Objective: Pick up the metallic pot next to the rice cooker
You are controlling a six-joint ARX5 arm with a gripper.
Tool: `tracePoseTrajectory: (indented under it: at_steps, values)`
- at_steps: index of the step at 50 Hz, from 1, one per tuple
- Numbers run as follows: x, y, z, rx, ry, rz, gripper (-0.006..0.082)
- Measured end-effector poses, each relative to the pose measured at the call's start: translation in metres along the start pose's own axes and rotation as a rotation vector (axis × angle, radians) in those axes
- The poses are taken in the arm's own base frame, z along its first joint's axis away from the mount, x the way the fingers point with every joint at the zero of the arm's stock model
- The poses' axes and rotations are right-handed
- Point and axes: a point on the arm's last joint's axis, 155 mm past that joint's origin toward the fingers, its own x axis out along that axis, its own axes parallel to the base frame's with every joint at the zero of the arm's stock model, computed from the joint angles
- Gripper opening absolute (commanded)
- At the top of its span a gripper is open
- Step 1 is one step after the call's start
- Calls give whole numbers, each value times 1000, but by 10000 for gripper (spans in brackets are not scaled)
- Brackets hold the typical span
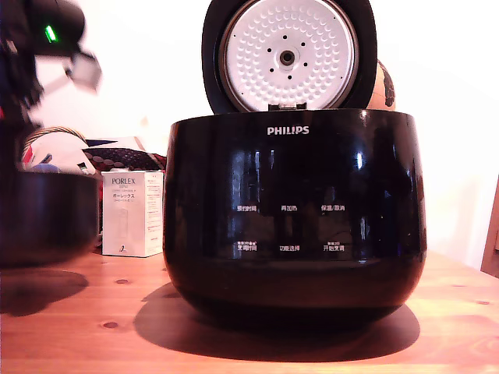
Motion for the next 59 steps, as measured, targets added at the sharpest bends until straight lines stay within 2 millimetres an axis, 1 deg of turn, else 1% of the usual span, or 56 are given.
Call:
tracePoseTrajectory:
  at_steps: [4,9,13,15,16,19,20,26,27,35,41,48,59]
  values:
    - [-12,-12,-6,24,19,-9,-22]
    - [-23,-36,-13,70,53,-63,-22]
    - [-30,-46,-12,82,66,-91,-22]
    - [-34,-47,-8,91,59,-86,-22]
    - [-37,-46,-5,58,52,-79,-22]
    - [-45,-42,5,60,21,-54,-24]
    - [-48,-40,8,13,11,-45,-24]
    - [-68,-34,28,-1,-58,0,-24]
    - [-71,-34,31,-25,-66,5,-24]
    - [-85,-41,50,22,-116,22,-24]
    - [-94,-47,60,28,-143,25,-24]
    - [-106,-47,70,46,-180,44,-24]
    - [-106,-48,70,51,-178,47,-24]
